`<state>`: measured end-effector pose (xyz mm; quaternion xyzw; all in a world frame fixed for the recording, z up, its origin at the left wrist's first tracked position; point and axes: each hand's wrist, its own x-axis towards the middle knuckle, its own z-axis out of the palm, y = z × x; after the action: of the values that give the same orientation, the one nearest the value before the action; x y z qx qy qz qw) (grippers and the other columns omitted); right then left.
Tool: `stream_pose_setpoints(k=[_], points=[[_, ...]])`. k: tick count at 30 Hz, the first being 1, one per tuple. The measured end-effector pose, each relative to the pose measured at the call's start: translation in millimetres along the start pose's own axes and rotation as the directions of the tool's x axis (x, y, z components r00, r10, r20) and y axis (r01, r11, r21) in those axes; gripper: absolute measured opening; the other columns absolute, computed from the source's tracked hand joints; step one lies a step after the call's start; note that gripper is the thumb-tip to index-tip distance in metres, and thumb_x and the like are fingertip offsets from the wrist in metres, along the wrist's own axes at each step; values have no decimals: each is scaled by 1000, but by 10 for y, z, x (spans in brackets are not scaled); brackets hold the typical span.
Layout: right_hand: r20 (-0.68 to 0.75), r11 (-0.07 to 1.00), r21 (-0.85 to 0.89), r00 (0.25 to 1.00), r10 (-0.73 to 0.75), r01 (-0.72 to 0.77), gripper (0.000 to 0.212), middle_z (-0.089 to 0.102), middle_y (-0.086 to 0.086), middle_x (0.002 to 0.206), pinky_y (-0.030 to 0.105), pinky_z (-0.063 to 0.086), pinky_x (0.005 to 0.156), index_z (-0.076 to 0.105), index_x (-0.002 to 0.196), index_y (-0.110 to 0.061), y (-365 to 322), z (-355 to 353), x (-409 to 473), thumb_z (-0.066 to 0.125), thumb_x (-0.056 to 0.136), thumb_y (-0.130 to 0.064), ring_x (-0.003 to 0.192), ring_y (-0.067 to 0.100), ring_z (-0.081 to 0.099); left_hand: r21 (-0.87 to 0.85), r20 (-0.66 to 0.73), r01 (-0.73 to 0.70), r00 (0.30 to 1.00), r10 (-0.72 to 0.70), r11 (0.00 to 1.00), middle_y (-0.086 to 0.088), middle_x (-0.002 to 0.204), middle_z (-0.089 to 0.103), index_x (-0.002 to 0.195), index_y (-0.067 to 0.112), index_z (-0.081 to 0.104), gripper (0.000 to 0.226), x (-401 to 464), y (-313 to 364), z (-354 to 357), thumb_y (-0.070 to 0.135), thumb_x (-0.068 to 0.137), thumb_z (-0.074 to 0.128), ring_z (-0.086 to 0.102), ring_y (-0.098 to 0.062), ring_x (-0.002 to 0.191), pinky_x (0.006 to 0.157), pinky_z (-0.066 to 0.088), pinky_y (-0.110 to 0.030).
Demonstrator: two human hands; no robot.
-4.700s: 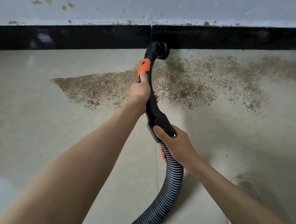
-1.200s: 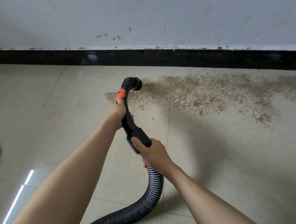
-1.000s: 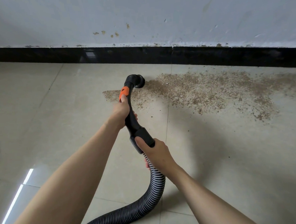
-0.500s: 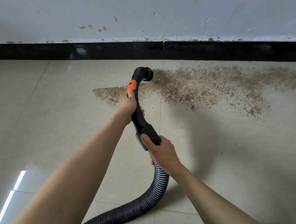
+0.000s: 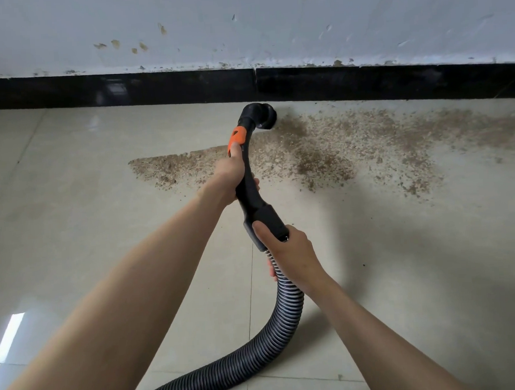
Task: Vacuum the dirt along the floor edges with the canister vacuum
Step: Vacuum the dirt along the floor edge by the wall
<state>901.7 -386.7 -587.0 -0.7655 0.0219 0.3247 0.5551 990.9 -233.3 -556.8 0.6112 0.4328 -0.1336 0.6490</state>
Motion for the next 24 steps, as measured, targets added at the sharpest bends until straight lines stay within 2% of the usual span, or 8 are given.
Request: stream_pose_setpoints(k=[8,12,18,21,24], points=[[-57,1000,19,998,8,-7,46,57,-1,45,18,41,44,50,79,-12,108,-313,28,62,87,-55,39,11,51,27,66,-16,998,14,1000,-13,73,51,135,0,39,69,30,50,405,57,99,28,52,-25,57,62,50,-38],[-79,1000,26,997,1,1,46,56,-2,45,18,41,43,50,79,-11,109,-424,50,62,88,-55,38,11,51,49,75,-18,997,14,999,-15,89,53,137,1,38,68,28,101,548,57,99,26,54,-24,58,58,51,-35],[-113,998,30,992,-51,55,44,55,-2,44,19,41,41,49,77,-11,28,-565,102,65,87,-51,36,12,49,-38,85,-40,995,43,998,-13,77,53,137,-2,39,70,53,170,641,56,99,31,54,-24,57,59,52,-35],[-80,995,79,995,-58,65,42,55,-2,48,22,42,41,51,79,-11,-16,-521,88,68,86,-49,38,14,50,-90,63,-94,993,100,991,-12,71,53,129,-5,44,68,70,159,533,55,98,34,54,-25,54,55,50,-34],[1,989,140,999,-43,43,41,57,-1,53,25,45,43,53,80,-11,-117,-421,101,72,83,-48,42,18,53,-163,44,-140,988,149,977,-9,61,52,107,1,50,58,53,155,282,56,98,34,53,-22,49,52,49,-33]])
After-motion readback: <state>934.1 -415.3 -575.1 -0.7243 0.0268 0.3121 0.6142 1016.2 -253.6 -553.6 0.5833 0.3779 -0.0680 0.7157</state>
